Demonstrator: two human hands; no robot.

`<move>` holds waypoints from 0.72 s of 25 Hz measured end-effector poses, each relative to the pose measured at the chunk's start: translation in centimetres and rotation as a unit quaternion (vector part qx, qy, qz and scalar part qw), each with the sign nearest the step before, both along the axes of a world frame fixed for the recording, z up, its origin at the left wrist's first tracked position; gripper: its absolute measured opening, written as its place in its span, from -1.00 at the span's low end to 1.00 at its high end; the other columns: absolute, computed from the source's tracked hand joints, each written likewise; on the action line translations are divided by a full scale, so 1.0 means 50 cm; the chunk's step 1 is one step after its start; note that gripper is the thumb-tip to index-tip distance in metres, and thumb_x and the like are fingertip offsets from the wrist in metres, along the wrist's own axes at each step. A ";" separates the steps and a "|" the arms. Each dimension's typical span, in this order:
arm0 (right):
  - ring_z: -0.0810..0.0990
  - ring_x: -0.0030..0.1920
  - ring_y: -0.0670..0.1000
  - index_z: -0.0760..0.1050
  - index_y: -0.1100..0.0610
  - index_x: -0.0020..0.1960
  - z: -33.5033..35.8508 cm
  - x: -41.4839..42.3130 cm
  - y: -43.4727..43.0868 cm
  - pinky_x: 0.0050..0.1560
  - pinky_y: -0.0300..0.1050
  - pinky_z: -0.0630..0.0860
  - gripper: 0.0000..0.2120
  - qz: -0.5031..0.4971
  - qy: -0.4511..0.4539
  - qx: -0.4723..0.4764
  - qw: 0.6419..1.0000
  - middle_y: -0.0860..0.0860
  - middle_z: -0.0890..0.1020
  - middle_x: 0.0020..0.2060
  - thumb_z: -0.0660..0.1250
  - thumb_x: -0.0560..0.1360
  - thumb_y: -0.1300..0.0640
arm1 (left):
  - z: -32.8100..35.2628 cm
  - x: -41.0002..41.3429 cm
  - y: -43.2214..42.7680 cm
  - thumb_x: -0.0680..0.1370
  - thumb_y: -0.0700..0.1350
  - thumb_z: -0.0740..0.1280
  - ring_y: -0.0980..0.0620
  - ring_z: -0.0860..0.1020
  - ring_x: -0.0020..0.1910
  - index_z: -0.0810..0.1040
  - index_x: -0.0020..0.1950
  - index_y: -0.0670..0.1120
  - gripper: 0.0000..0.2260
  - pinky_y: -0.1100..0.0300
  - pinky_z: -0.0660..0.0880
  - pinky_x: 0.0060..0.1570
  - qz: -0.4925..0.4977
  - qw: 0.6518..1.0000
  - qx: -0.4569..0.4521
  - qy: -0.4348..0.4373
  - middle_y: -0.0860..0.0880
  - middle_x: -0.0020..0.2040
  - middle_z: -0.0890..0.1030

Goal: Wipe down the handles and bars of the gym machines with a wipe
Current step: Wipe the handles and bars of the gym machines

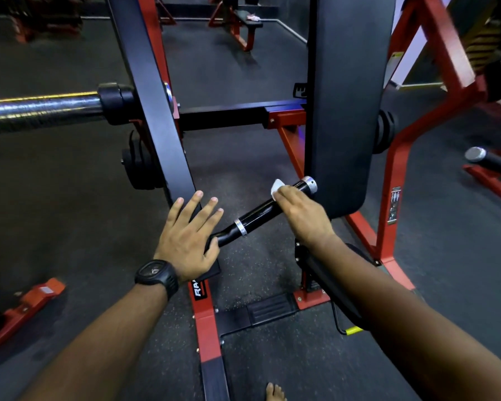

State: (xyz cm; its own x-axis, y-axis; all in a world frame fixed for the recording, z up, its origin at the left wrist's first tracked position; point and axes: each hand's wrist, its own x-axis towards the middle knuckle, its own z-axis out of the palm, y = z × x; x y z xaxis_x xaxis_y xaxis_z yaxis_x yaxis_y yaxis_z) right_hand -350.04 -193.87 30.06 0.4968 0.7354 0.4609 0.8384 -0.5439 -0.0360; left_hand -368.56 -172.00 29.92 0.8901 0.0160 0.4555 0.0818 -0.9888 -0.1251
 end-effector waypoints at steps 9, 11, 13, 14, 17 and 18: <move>0.46 -0.15 0.04 0.47 0.13 -0.13 -0.037 -0.075 0.059 -0.09 -0.02 0.45 -0.86 -0.263 0.166 0.342 0.887 0.06 0.49 -0.17 0.25 0.50 0.34 | -0.002 0.002 0.003 0.44 0.03 0.22 -0.17 0.27 0.48 0.55 0.33 -0.11 -0.50 -0.10 -0.03 0.51 -0.005 1.000 -0.005 0.002 -0.07 0.40 0.48; 0.54 -0.15 0.08 0.52 0.20 -0.13 -0.047 -0.083 0.080 -0.07 -0.11 0.42 -0.94 -0.330 0.243 0.453 0.792 0.06 0.55 -0.19 0.32 0.53 0.26 | -0.002 -0.001 0.003 0.44 0.03 0.21 -0.16 0.26 0.48 0.55 0.33 -0.11 -0.50 -0.10 -0.03 0.51 -0.006 1.000 -0.006 0.004 -0.06 0.40 0.48; 0.58 -0.17 0.07 0.51 0.12 -0.19 -0.040 -0.082 0.107 -0.04 -0.05 0.49 -0.88 -0.373 0.372 0.534 0.661 -0.02 0.58 -0.25 0.36 0.52 0.18 | 0.002 -0.001 0.001 0.45 0.03 0.20 -0.16 0.26 0.49 0.55 0.33 -0.11 -0.50 -0.10 -0.04 0.51 -0.001 1.000 0.000 0.009 -0.06 0.40 0.48; 0.59 -0.20 0.06 0.48 0.05 -0.24 -0.038 -0.074 0.116 -0.02 0.04 0.54 -0.84 -0.390 0.407 0.561 0.606 -0.04 0.58 -0.29 0.36 0.51 0.16 | 0.001 0.000 0.002 0.45 0.04 0.20 -0.16 0.26 0.49 0.55 0.33 -0.11 -0.50 -0.09 -0.04 0.51 -0.001 1.000 0.000 0.009 -0.06 0.40 0.48; 0.49 -0.35 -0.05 0.40 0.07 -0.27 -0.050 -0.077 0.119 -0.18 -0.06 0.58 -0.78 -0.359 0.472 0.607 0.529 -0.05 0.47 -0.40 0.32 0.53 0.22 | -0.002 -0.002 0.003 0.44 0.03 0.21 -0.16 0.27 0.48 0.56 0.32 -0.11 -0.51 -0.10 -0.04 0.51 -0.009 1.000 -0.006 0.003 -0.06 0.40 0.48; 0.46 -0.37 -0.10 0.40 0.10 -0.25 -0.043 -0.085 0.117 -0.21 -0.11 0.55 -0.78 -0.328 0.487 0.625 0.514 -0.06 0.44 -0.42 0.30 0.55 0.26 | 0.000 -0.002 0.002 0.44 0.03 0.21 -0.16 0.27 0.48 0.56 0.32 -0.11 -0.51 -0.10 -0.04 0.51 -0.007 1.000 -0.002 0.003 -0.06 0.39 0.49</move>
